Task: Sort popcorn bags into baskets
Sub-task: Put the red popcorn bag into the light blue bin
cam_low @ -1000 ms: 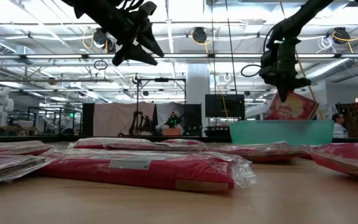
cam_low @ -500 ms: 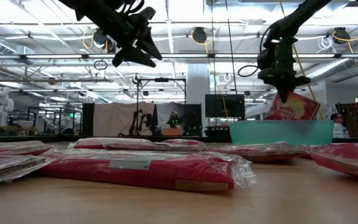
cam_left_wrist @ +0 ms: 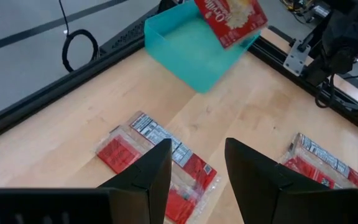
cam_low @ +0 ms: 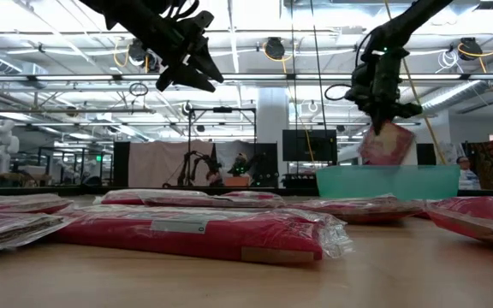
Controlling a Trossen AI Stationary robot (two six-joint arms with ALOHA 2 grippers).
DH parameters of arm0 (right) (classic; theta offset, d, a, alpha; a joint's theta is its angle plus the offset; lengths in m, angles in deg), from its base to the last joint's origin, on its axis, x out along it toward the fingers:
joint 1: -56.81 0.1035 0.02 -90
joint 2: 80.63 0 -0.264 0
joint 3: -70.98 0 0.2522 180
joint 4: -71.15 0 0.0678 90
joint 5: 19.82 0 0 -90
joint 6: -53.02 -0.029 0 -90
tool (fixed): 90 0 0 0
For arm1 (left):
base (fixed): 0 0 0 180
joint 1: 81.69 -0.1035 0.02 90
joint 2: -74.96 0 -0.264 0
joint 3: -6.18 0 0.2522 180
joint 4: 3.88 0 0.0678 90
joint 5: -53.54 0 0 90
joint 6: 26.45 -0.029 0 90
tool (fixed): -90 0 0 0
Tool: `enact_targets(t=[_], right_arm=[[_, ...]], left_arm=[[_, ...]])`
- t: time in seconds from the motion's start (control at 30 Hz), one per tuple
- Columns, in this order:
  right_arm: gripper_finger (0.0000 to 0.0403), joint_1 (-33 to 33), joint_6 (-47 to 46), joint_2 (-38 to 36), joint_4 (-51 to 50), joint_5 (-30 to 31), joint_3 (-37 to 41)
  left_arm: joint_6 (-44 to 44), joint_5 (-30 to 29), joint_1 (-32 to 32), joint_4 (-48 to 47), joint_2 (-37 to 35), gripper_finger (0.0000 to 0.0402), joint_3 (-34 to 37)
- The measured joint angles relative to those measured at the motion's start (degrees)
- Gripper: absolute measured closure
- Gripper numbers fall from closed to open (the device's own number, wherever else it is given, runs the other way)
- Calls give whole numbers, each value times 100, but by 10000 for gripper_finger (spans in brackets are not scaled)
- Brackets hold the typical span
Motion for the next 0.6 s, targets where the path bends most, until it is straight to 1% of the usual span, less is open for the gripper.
enact_targets(t=[0.03, 0.17, 0.33, 0.4, 0.6], right_arm=[[385, 40, -79, 0, 72, -28, 24], [385, 145, -161, 9, 139, 272, 99], [385, 132, -326, 7, 257, 257, 285], [385, 134, -425, 7, 285, 117, 422], [385, 124, -423, 7, 431, 189, 660]], left_arm=[[-15, 0, -2, 0, 0, 250, 0], [-115, 19, -24, 0, 0, 250, 0], [-207, 155, -89, -2, 0, 250, 0], [-252, 207, -121, -4, 0, 250, 0], [-368, 212, -158, -4, 0, 250, 0]])
